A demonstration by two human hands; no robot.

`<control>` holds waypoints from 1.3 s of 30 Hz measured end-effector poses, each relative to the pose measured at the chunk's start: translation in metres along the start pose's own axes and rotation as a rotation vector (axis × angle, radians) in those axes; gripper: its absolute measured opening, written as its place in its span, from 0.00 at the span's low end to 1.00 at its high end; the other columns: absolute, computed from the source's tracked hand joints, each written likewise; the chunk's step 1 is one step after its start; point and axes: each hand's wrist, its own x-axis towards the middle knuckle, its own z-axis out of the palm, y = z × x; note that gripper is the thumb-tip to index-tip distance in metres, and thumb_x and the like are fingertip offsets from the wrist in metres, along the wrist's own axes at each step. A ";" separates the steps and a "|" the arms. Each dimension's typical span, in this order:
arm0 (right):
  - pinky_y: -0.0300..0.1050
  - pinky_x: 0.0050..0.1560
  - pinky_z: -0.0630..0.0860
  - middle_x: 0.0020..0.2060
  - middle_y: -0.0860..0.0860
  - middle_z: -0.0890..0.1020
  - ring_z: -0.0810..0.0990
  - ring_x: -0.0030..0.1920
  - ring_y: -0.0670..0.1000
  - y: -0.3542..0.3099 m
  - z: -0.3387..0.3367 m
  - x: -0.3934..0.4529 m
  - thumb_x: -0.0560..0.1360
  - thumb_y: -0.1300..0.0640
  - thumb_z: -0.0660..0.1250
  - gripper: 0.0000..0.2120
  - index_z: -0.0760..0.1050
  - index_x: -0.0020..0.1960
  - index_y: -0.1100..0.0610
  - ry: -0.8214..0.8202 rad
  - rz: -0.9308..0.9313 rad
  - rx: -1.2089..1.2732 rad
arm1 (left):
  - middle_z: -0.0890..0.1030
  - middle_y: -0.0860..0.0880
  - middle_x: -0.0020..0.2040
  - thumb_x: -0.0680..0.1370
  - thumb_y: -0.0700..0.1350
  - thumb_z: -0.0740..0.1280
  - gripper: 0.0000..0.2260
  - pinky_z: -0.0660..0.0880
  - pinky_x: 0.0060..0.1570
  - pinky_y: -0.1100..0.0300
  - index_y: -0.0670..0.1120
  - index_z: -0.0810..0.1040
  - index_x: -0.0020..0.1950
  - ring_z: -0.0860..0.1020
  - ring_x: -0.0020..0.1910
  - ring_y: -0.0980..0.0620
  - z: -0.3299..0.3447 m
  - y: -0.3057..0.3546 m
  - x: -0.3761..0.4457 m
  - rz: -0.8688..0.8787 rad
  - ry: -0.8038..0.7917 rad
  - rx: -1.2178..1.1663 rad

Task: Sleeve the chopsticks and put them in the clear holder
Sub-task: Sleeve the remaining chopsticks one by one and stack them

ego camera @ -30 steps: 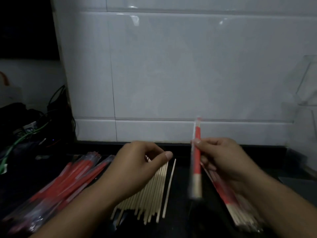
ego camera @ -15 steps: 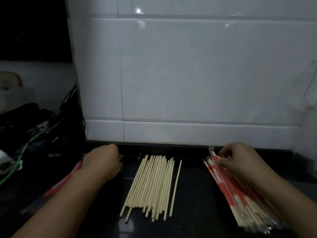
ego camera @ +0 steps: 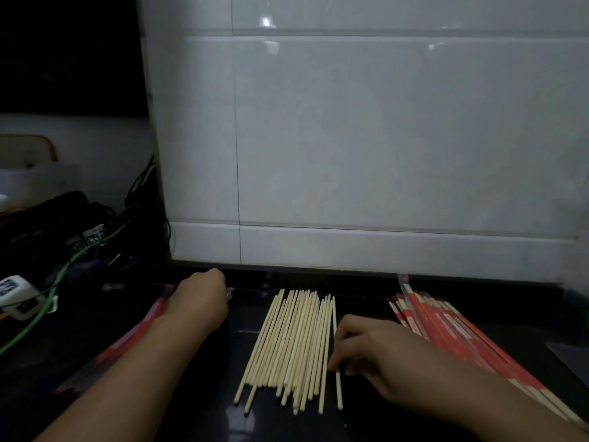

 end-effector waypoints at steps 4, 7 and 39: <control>0.25 0.49 0.69 0.58 0.38 0.69 0.77 0.51 0.41 0.002 0.003 0.001 0.79 0.59 0.64 0.08 0.80 0.51 0.48 -0.007 -0.019 -0.031 | 0.80 0.45 0.43 0.78 0.48 0.70 0.10 0.75 0.43 0.56 0.46 0.74 0.41 0.80 0.45 0.44 -0.008 0.001 -0.003 0.012 0.008 -0.036; 0.25 0.45 0.65 0.66 0.36 0.63 0.76 0.50 0.38 0.008 0.007 0.001 0.78 0.58 0.64 0.07 0.76 0.48 0.46 -0.010 -0.061 -0.071 | 0.83 0.45 0.48 0.76 0.47 0.72 0.06 0.77 0.46 0.56 0.45 0.81 0.48 0.81 0.48 0.45 -0.021 0.005 -0.010 0.050 0.125 -0.075; 0.41 0.41 0.79 0.40 0.56 0.83 0.82 0.35 0.46 0.033 -0.045 -0.012 0.81 0.65 0.61 0.21 0.66 0.71 0.48 1.392 0.463 1.143 | 0.85 0.56 0.40 0.78 0.48 0.70 0.03 0.81 0.48 0.57 0.54 0.82 0.44 0.83 0.42 0.60 -0.033 0.064 -0.066 0.499 -0.053 -0.879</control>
